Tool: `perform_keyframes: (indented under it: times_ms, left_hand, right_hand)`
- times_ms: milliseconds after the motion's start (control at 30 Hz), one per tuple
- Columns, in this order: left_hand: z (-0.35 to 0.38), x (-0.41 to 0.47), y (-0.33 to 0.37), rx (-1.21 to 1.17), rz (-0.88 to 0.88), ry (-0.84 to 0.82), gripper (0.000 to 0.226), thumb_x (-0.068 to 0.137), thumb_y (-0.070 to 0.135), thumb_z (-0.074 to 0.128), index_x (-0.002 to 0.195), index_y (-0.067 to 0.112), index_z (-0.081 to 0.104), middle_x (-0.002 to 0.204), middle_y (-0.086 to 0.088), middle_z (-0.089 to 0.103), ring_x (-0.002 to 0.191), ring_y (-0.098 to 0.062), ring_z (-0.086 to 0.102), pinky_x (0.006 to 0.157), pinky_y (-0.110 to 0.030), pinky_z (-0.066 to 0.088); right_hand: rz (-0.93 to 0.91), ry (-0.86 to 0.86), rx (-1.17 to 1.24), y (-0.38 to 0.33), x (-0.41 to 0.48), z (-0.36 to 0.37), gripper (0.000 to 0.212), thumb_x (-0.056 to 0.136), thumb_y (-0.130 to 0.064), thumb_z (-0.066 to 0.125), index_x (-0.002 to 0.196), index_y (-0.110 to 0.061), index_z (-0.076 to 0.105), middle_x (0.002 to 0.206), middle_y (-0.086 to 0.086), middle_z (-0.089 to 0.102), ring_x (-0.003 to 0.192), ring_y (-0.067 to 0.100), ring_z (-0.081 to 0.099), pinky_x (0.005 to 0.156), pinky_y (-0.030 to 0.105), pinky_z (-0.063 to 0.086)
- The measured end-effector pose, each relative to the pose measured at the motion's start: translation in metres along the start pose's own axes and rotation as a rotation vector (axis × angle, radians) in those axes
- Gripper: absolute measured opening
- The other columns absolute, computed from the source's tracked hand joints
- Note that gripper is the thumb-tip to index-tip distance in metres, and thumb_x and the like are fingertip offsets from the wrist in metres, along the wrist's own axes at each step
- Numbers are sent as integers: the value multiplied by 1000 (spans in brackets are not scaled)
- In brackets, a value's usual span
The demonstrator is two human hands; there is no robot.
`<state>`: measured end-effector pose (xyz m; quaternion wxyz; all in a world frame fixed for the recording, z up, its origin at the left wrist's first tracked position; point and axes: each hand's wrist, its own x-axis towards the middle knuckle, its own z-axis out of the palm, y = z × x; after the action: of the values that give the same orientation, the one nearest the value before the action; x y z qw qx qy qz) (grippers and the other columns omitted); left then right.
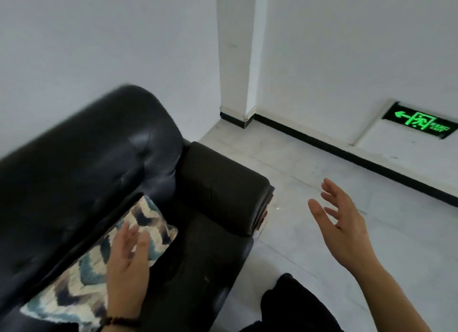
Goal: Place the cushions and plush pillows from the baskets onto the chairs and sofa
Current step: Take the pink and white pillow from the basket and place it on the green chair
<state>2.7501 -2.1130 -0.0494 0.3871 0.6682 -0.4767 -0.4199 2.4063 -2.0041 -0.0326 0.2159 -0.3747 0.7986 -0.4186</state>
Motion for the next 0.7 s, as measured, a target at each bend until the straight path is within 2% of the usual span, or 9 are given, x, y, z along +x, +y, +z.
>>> perform_keyframes:
  times_ms: [167, 300, 467, 633, 700]
  left_hand:
    - [109, 2, 63, 86, 182, -135, 54, 102, 19, 57, 153, 24, 41, 142, 7, 55, 126, -11, 52, 102, -31, 37]
    - [213, -10, 91, 163, 209, -226, 62, 99, 17, 62, 155, 24, 38, 150, 4, 52, 132, -10, 49, 106, -32, 38]
    - [329, -22, 141, 272, 299, -443, 69, 95, 26, 65, 156, 29, 33, 153, 9, 47, 137, -8, 47, 112, -38, 41]
    - [446, -25, 183, 297, 345, -628, 69, 94, 28, 64, 156, 24, 35, 151, 8, 48, 133, -8, 48, 107, -30, 38]
    - [502, -28, 192, 331, 362, -708, 71, 92, 35, 62, 156, 24, 34, 151, 8, 48, 132, -9, 48, 107, -32, 39]
  right_hand:
    - [48, 132, 125, 53, 49, -61, 64, 91, -48, 58, 150, -33, 40, 144, -13, 51, 127, 5, 53, 102, 31, 48]
    - [130, 154, 125, 111, 100, -112, 66, 89, -51, 58, 150, -32, 40, 144, -9, 52, 125, 7, 55, 104, 39, 52]
    - [197, 204, 133, 164, 146, -177, 67, 87, -54, 57, 149, -31, 42, 139, -15, 51, 123, 3, 54, 103, 34, 51]
    - [291, 296, 134, 218, 184, -230, 68, 89, -55, 57, 150, -30, 41, 140, -15, 47, 128, 3, 51, 107, 36, 49]
    - [347, 363, 99, 245, 197, -252, 73, 87, -61, 53, 151, -29, 40, 145, -15, 43, 133, 7, 48, 109, 38, 46]
